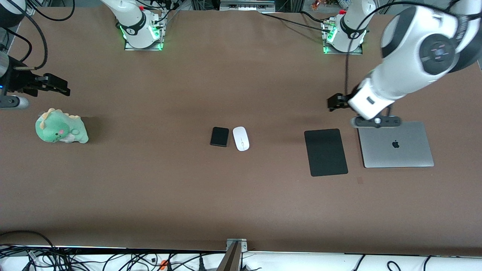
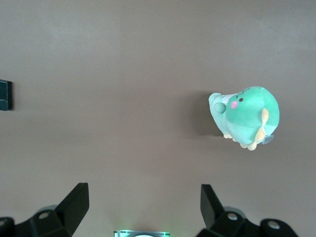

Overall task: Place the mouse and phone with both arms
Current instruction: 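Reach the left gripper toward the white mouse while the right gripper reaches the phone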

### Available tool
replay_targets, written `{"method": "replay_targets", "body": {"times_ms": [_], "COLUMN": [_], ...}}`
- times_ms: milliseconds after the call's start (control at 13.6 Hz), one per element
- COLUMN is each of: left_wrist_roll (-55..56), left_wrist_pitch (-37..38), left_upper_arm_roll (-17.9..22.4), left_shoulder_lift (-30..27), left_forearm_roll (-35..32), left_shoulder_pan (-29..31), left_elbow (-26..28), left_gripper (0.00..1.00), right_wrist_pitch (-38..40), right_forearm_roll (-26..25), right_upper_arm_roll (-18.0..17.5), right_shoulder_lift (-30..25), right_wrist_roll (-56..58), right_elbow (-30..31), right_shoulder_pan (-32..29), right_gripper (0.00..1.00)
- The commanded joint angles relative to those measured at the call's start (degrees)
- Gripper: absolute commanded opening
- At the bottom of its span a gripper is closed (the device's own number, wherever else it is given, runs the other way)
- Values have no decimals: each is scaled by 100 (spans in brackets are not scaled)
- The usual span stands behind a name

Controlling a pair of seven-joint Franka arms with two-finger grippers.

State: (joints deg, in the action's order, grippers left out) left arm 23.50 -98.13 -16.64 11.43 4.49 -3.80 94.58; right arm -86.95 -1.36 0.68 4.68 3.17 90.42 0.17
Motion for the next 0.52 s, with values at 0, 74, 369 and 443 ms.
{"method": "replay_targets", "body": {"times_ms": [0,74,369,443], "left_wrist_roll": [880,1267,2244,2612], "left_wrist_pitch": [-275,-477,-1163,-1391], "left_upper_arm_roll": [29,29,29,38], "left_shoulder_lift": [570,719,1202,1369], "left_forearm_roll": [96,96,96,78], "left_shoulder_pan": [-488,-655,-1209,-1402], "left_elbow": [-379,-379,-379,-379], "left_gripper": [100,100,100,100], "right_wrist_pitch": [-23,-41,-409,-549], "right_forearm_roll": [-119,-84,486,653], "right_upper_arm_roll": [-7,-16,-16,-16], "right_shoulder_lift": [190,269,664,796], "right_wrist_roll": [-9,-10,-27,-36], "right_elbow": [-51,-51,-16,-16], "right_shoulder_pan": [27,36,80,89], "right_gripper": [100,100,100,100]}}
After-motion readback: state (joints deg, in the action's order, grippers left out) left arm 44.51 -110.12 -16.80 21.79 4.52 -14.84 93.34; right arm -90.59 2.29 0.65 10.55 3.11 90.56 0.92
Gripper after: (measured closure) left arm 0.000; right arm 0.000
